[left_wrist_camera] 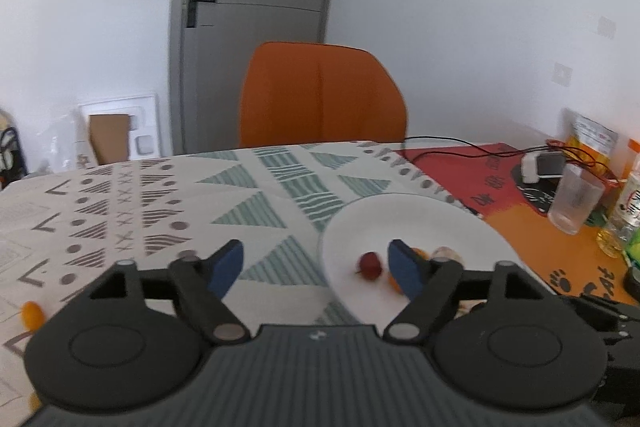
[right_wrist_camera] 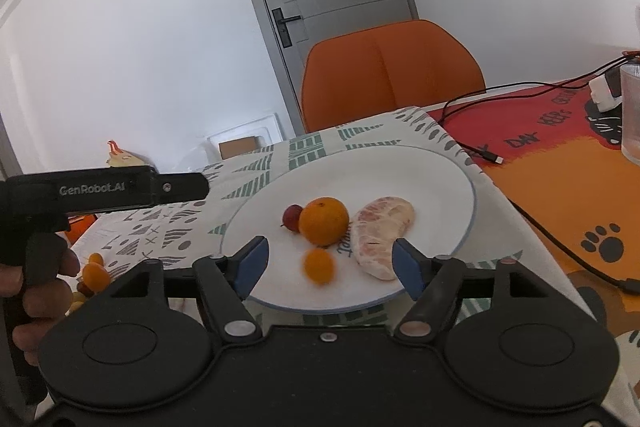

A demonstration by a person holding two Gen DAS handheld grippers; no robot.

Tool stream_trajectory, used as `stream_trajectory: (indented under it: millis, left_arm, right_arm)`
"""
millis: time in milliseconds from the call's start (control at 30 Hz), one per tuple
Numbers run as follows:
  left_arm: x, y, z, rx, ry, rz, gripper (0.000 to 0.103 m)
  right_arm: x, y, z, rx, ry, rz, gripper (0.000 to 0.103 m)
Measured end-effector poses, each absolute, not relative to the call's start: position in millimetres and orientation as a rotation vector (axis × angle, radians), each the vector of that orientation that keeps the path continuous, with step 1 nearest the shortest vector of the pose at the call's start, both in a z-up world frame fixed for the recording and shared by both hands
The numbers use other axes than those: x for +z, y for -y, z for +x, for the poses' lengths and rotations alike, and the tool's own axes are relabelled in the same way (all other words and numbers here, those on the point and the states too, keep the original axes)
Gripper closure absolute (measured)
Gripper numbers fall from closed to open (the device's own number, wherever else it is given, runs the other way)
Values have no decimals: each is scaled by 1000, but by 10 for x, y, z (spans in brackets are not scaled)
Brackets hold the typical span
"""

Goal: Organize fruits
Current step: 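Move both open tools back toward the remaining fruit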

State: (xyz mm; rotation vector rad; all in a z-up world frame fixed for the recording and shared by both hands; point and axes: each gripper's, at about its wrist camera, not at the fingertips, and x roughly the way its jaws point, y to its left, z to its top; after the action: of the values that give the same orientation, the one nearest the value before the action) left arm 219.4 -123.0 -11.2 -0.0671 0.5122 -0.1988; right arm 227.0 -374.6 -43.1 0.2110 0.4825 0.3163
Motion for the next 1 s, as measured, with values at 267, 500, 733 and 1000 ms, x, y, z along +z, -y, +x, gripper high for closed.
stream_trajectory:
  millis: [267,500,733,1000]
  left_arm:
    - [-112,920,2085,-105,-526,-82,14]
    - [-139,726,1941,-52,-537,-103,10]
    - [-122,529,1789,-49,-521,-125,10]
    - [-29,214,1623,33,-495,-148,10]
  right_arm:
    - [-393,3626,2216,321,-466,215,20]
    - [-361,3518,2171,339,-453,213,8]
    - [-341,3387,2125,365,-447,198,2]
    - [-304,3270,2097,399,-439,194,0]
